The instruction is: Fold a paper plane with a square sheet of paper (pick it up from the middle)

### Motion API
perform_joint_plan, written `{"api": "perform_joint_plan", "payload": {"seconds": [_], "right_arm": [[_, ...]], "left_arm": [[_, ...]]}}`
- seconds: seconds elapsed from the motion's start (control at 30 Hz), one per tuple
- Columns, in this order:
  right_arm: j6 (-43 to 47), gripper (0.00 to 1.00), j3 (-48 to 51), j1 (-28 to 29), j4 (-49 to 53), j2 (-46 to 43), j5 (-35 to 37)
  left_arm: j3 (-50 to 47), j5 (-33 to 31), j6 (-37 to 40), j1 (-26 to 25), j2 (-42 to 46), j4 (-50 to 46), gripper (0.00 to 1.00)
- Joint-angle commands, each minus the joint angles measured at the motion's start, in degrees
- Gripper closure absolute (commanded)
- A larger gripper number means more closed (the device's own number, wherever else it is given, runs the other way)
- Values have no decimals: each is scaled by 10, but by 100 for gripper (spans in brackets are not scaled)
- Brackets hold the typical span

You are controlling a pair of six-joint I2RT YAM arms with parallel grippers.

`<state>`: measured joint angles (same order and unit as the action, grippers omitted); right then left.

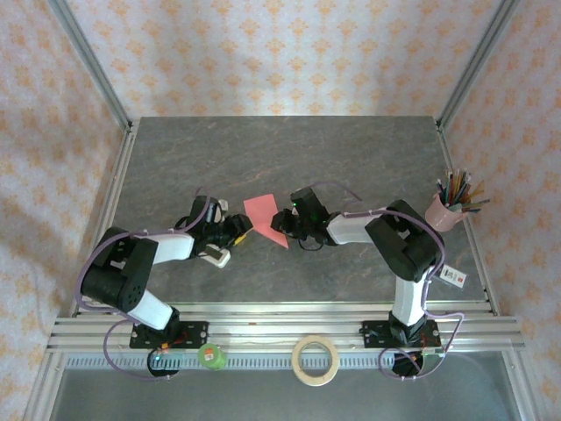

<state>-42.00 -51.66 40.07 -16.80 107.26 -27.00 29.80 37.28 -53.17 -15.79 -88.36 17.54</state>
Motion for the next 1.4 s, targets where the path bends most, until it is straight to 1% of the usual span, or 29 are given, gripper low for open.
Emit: {"api": "perform_joint_plan", "payload": {"seconds": [0.0, 0.27, 0.4, 0.53, 0.73, 0.97, 1.17, 1.37], "right_arm": [[2, 75, 3, -4, 12, 12, 9], [0, 75, 14, -8, 10, 18, 5], [-1, 76, 17, -9, 4, 19, 0], [1, 76, 17, -9, 4, 19, 0], [5, 76, 19, -10, 8, 19, 3], [8, 76, 20, -10, 13, 19, 4], [10, 76, 20, -10, 13, 21, 2], [10, 76, 20, -10, 15, 23, 1]], "left_arm": [[17, -1, -7, -7, -9, 10, 55], [29, -12, -14, -10, -32, 9, 62], [40, -11, -23, -12, -42, 19, 71], [49, -12, -22, -12, -51, 18, 76], [55, -17, -28, -12, -70, 16, 75], [48, -63, -33, -12, -51, -11, 73], [45, -59, -47, -12, -60, -2, 73], [35, -97, -55, -12, -29, -10, 73]]}}
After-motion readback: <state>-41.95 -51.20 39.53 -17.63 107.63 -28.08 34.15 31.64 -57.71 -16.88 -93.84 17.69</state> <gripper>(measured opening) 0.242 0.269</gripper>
